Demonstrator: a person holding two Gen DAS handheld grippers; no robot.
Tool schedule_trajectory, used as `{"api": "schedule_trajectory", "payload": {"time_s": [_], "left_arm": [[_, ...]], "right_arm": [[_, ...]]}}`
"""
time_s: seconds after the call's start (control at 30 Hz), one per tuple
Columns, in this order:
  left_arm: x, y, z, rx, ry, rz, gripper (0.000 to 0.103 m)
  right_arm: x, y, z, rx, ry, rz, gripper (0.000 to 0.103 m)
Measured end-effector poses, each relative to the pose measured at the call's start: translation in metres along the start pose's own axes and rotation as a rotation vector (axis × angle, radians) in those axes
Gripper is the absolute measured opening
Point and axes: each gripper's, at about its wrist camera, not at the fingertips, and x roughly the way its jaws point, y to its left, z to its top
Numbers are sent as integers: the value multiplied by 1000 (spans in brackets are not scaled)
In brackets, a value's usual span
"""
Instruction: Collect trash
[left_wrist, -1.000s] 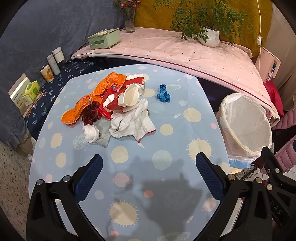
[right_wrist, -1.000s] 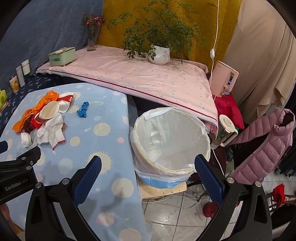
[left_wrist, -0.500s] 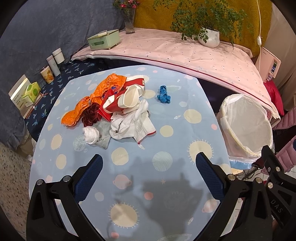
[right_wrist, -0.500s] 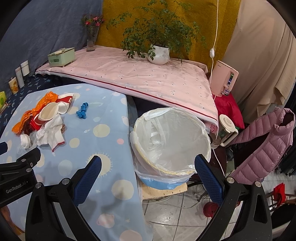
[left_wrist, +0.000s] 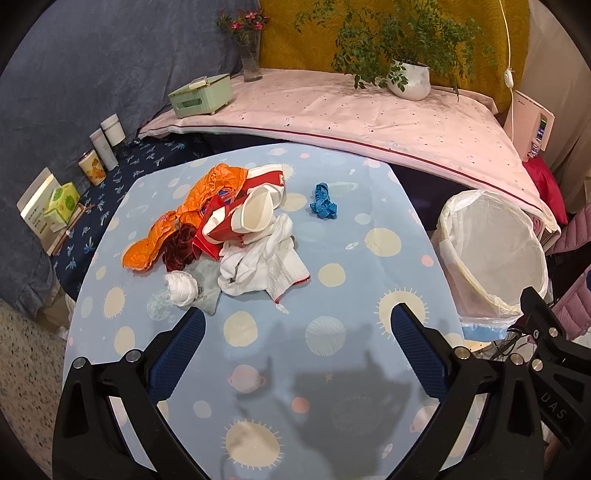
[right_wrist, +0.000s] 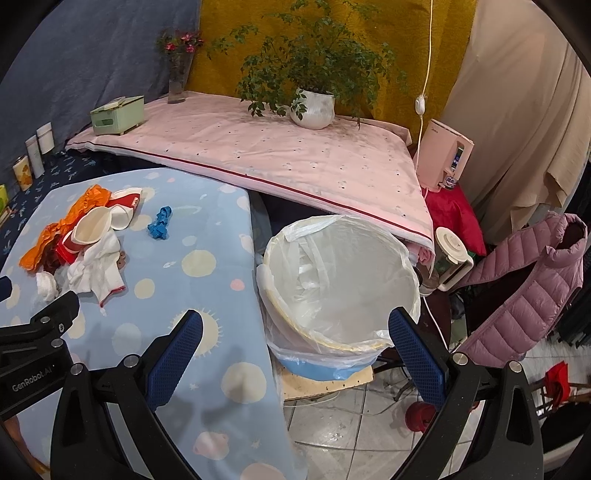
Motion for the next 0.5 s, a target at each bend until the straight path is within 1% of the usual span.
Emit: {"api": "schedule_trajectory", "payload": {"time_s": [0.13,0.23,0.37,0.5], "left_arm": [[1,-1,-2,27,-34,3,96],[2,3,-3,44,-63,-8,96],[6,15,-3,41,-77,-30,96],[16,38,-3,22,-82,-30,96]], "right_arm": [[2,3,-2,7,1,-11,96],[2,6,-2,21,-6,-16,96],[2,13,0,31,-23,-15,96],[4,23,5,42,-37,5,96]]}}
